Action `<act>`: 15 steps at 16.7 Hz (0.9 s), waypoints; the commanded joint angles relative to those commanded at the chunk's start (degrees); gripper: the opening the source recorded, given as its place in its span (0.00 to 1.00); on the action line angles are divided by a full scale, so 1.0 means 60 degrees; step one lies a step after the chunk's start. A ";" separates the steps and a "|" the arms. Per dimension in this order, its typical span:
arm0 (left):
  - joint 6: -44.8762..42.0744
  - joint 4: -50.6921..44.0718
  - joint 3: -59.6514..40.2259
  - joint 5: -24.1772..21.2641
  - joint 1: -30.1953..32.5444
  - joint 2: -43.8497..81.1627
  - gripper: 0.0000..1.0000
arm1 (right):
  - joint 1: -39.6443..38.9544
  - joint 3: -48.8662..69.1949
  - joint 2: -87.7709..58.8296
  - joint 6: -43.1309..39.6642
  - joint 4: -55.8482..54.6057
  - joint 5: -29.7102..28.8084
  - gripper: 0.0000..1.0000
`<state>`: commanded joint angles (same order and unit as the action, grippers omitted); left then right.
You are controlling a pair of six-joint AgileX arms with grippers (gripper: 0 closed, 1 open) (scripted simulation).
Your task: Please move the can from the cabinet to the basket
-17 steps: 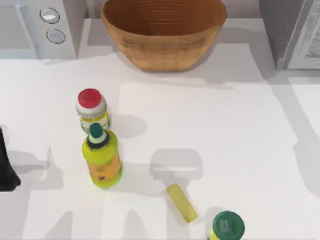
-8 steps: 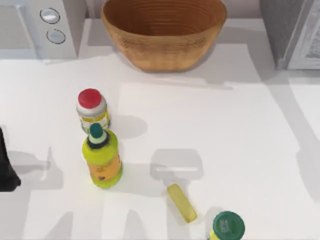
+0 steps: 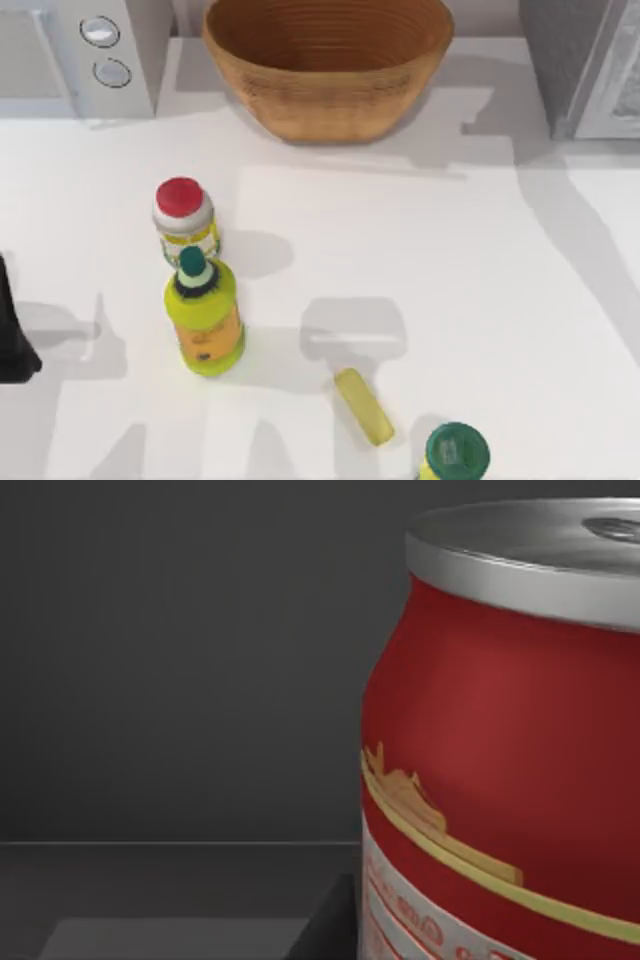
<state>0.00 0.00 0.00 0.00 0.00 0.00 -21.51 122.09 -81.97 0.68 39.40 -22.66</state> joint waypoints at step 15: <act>0.0000 0.0000 0.0000 0.0000 0.0000 0.0000 1.00 | 0.0758 -0.4636 0.3314 0.0017 -0.1462 0.0794 0.00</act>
<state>0.00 0.00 0.00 0.00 0.00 0.00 -16.97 94.28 -62.09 0.79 30.63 -17.90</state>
